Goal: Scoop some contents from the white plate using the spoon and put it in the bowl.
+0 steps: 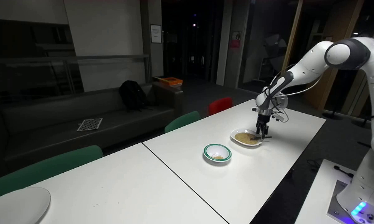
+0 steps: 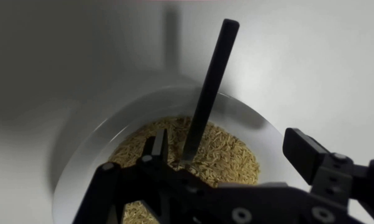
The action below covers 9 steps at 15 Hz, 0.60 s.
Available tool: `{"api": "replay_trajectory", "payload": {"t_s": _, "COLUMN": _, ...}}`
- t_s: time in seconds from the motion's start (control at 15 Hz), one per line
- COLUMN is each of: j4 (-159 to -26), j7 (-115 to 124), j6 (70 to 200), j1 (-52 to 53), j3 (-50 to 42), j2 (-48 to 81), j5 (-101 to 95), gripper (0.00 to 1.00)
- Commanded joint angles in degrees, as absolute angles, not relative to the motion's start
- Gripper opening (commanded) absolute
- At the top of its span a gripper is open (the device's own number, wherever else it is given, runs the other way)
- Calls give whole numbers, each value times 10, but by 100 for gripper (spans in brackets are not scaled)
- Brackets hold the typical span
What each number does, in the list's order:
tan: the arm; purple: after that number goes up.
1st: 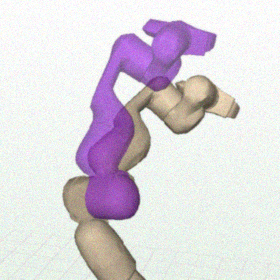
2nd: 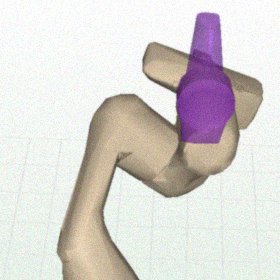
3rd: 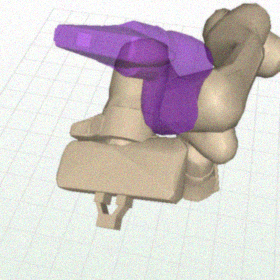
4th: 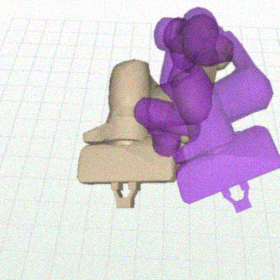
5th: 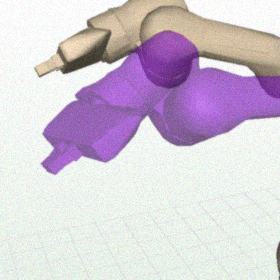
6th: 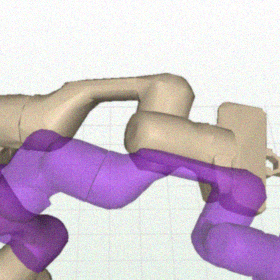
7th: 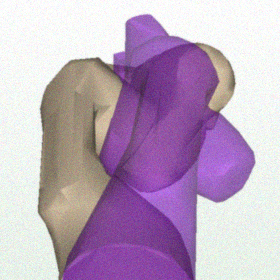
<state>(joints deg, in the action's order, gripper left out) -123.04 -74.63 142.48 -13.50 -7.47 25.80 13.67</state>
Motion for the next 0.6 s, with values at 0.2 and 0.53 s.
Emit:
{"api": "replay_trajectory", "payload": {"t_s": 0.2, "j4": -1179, "j7": -697, "j6": 1420, "j1": -156, "j3": -54, "j2": 304, "j5": 105, "gripper": 100}}
{"api": "replay_trajectory", "payload": {"t_s": 0.53, "j4": -1164, "j7": -680, "j6": 1415, "j1": -158, "j3": -49, "j2": 318, "j5": 86, "gripper": 73}}
